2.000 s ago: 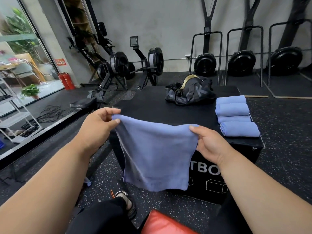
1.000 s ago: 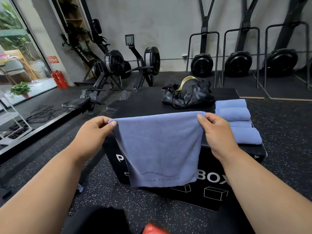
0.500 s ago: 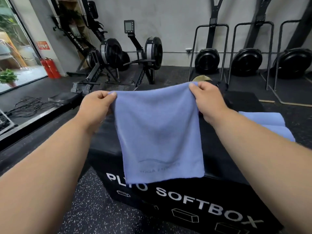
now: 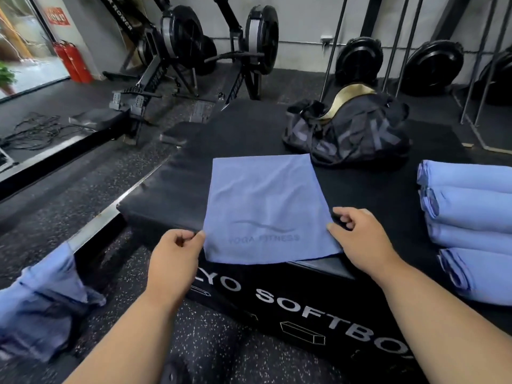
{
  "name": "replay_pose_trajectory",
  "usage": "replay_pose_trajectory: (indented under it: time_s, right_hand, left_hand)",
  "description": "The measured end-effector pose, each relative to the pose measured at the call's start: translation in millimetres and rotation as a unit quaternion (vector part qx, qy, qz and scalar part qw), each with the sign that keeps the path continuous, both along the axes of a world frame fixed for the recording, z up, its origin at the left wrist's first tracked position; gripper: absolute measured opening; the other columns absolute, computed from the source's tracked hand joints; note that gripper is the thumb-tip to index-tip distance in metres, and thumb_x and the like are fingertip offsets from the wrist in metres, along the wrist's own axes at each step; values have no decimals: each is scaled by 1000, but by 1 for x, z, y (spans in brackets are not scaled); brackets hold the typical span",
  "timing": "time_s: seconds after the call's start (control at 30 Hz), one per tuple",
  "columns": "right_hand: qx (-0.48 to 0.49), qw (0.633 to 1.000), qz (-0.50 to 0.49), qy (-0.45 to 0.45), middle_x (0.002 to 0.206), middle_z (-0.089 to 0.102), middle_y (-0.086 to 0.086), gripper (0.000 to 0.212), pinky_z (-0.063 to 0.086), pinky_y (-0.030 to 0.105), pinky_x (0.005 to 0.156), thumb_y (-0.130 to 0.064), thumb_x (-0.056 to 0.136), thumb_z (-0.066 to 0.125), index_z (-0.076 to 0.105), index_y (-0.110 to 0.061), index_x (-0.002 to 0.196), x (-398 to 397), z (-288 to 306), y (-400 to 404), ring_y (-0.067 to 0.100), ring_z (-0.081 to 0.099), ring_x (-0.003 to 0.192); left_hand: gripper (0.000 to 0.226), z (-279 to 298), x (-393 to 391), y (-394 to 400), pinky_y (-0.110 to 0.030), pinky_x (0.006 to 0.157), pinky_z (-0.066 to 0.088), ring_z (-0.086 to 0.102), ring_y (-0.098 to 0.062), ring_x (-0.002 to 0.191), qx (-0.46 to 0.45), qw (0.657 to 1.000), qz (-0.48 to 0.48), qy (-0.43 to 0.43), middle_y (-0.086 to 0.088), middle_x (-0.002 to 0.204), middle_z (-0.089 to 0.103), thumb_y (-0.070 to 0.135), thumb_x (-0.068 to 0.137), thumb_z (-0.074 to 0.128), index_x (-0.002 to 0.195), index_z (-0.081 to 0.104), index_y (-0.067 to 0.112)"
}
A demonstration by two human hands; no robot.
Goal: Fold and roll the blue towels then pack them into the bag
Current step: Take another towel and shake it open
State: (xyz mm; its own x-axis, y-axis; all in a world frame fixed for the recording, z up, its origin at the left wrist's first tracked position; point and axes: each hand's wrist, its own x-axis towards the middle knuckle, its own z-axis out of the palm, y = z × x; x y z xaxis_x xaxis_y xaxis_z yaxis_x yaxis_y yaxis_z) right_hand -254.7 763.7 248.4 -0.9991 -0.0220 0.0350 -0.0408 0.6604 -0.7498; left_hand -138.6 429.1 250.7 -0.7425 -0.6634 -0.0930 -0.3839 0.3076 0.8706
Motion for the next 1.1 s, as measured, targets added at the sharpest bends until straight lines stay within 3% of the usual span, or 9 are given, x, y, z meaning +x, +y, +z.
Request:
replay_pose_trajectory:
  time_s: [0.07, 0.17, 0.3, 0.37, 0.53, 0.7, 0.8, 0.9, 1.1]
  right_hand:
    - [3, 1000, -24, -14, 102, 57, -7, 35, 44, 27, 86, -34, 89, 79, 72, -29, 123, 18, 0, 6, 7, 60, 89]
    - [44, 999, -31, -9, 99, 57, -8, 21, 49, 31, 84, -45, 85, 80, 71, -33, 101, 40, 0, 8, 10, 61, 89]
    - [64, 997, -48, 6, 90, 61, -8, 16, 52, 36, 80, -43, 85, 79, 69, -32, 79, 50, 4, 3, 14, 62, 84]
    - [59, 997, -47, -16, 85, 66, -8, 19, 52, 36, 76, -40, 88, 75, 68, -28, 74, 48, 5, 3, 15, 64, 83]
    - [-58, 995, -64, -48, 68, 64, -9, 24, 49, 34, 64, -35, 91, 73, 67, -18, 75, 44, 9, 6, 15, 57, 64]
    - [-178, 982, -65, -28, 73, 68, -6, 27, 41, 27, 63, -32, 96, 71, 66, -11, 80, 33, 19, 0, 8, 53, 63]
    - [-126, 991, -33, -34, 68, 63, -7, 23, 42, 29, 63, -31, 95, 70, 65, -12, 81, 30, 18, 0, 8, 49, 60]
    - [-67, 997, -8, -33, 60, 54, -8, 19, 41, 29, 60, -28, 92, 71, 64, -16, 79, 30, 13, 3, 7, 43, 54]
    - [-41, 999, -3, -16, 59, 56, -6, 19, 41, 29, 57, -24, 91, 73, 63, -17, 76, 32, 13, 9, 8, 43, 51]
  left_hand:
    - [40, -19, 13, 1, -35, 73, 51, 70, -12, 80, 40, 999, -11, -21, 12, 85, 74, 59, 87, 74, 101, 70, 22]
    - [58, -34, 16, 1, -35, 72, 51, 66, -9, 72, 78, 993, -81, -41, 18, 79, 71, 71, 80, 70, 107, 71, 19]
    - [53, -38, 11, 13, -35, 70, 35, 39, -18, 69, 125, 987, -99, 12, 0, 73, 49, 56, 85, 63, 91, 63, 3]
    - [47, -36, 10, 14, -36, 68, 34, 37, -19, 67, 119, 990, -80, 17, -3, 70, 45, 51, 88, 61, 84, 61, 4]
    - [26, -41, 4, 9, -35, 65, 46, 54, -20, 65, 114, 991, -72, 4, -8, 72, 69, 41, 96, 69, 84, 73, 19]
    - [20, -36, -6, -4, -34, 68, 45, 58, -17, 69, 120, 989, -62, 55, 8, 68, 67, 33, 97, 69, 82, 73, 20]
    - [17, -27, -11, -5, -31, 73, 50, 68, -10, 73, 153, 981, -68, 95, 13, 66, 67, 29, 103, 64, 95, 71, 15]
    - [20, -31, -11, -2, -31, 75, 48, 62, -1, 62, 182, 975, -95, 87, 17, 60, 61, 25, 108, 58, 95, 66, 11]
    - [13, -38, -10, -10, -38, 90, 55, 70, -22, 92, 227, 967, -93, 70, -4, 86, 75, 25, 97, 66, 93, 69, 13]
